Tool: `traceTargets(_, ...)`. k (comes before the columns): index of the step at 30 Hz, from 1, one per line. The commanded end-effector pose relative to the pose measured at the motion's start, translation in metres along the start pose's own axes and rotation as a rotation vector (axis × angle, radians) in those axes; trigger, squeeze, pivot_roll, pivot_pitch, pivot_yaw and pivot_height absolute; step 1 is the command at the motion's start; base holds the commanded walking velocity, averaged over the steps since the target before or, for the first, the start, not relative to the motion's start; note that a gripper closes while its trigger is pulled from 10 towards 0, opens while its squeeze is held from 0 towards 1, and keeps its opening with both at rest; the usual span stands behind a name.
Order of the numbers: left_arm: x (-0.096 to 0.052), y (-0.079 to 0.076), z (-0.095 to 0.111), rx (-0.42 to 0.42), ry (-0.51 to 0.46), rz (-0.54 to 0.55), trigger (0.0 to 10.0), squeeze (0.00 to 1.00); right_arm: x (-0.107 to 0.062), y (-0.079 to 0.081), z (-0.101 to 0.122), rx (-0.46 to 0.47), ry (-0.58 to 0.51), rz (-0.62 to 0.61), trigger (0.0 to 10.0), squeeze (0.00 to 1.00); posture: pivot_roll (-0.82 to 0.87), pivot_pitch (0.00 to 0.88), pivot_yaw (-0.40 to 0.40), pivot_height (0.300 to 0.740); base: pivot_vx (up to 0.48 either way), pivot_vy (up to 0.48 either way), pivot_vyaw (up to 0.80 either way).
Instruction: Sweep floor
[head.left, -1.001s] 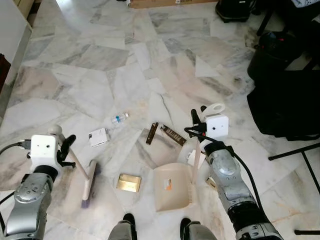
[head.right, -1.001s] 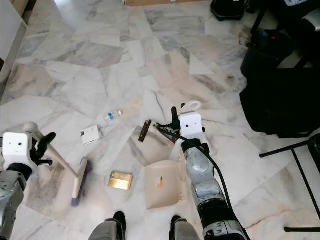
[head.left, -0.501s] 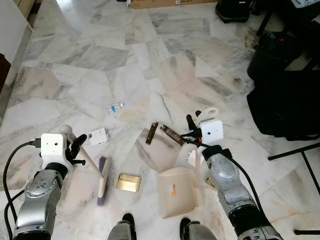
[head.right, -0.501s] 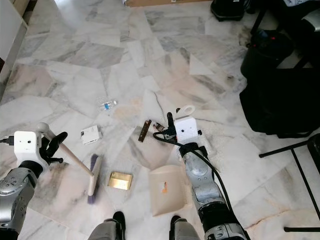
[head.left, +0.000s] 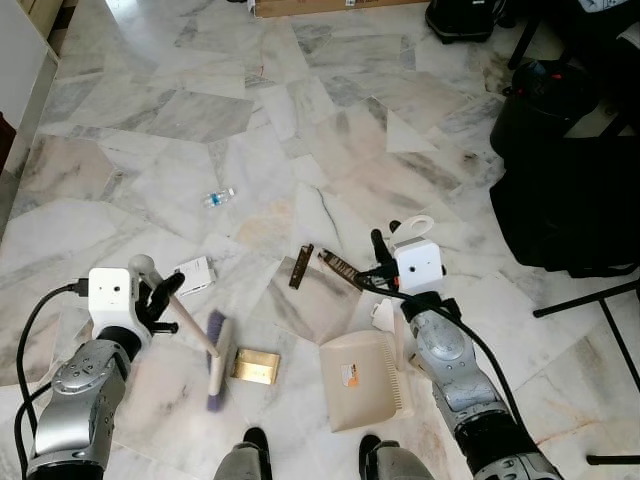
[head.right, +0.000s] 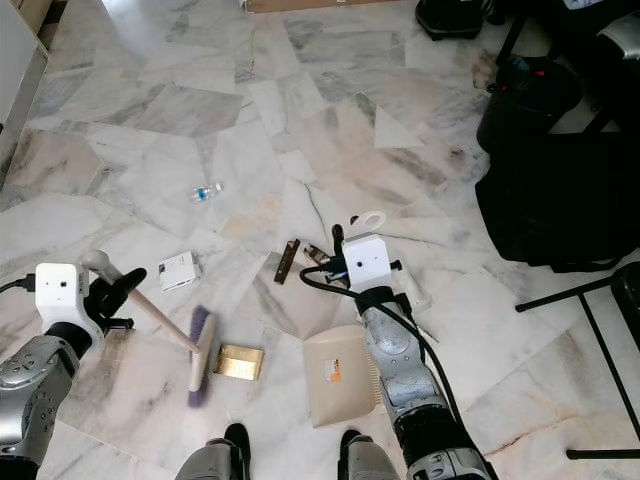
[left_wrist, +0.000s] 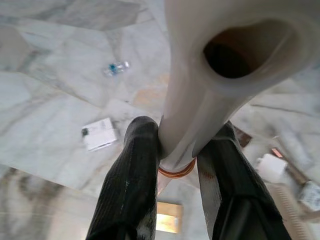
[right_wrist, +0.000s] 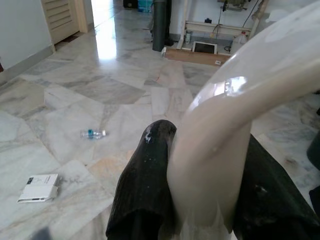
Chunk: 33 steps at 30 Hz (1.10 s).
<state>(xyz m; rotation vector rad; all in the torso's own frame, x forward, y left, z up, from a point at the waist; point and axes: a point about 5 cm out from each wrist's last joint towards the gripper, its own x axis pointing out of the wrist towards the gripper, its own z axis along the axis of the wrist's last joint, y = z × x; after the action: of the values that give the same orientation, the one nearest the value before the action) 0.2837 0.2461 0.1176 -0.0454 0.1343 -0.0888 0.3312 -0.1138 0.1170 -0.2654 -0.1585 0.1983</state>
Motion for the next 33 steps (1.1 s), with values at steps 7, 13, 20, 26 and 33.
traceTargets(7, 0.0, -0.011, -0.012, -0.207, 0.073, -0.115, 10.0, 0.0, -0.006, 0.006, -0.007, 0.003, 0.02, 0.015, 10.0, 0.0, 0.0, 0.357, 0.031, 0.74, 0.0, 0.0, 0.0)
traceTargets(13, 0.001, -0.015, -0.005, -0.27, 0.056, -0.167, 10.0, 0.0, -0.006, 0.005, -0.007, -0.002, 0.02, 0.013, 10.0, 0.0, 0.0, 0.357, 0.033, 0.74, 0.0, 0.0, 0.0)
traceTargets(20, 0.001, -0.018, 0.005, -0.354, 0.028, -0.219, 10.0, 0.0, -0.004, 0.006, -0.006, -0.003, 0.019, 0.014, 10.0, 0.0, 0.0, 0.354, 0.033, 0.74, 0.0, 0.0, 0.0)
traceTargets(26, 0.0, -0.019, 0.004, -0.337, 0.036, -0.231, 10.0, 0.0, -0.002, 0.005, -0.005, 0.012, 0.017, -0.001, 10.0, 0.0, 0.0, 0.342, 0.031, 0.74, 0.0, 0.0, 0.0)
traceTargets(33, -0.005, -0.024, 0.017, -0.304, -0.005, -0.272, 10.0, 0.0, 0.007, -0.005, 0.002, 0.097, 0.006, -0.07, 10.0, 0.0, 0.01, 0.323, 0.031, 0.74, 0.0, 0.0, 0.0)
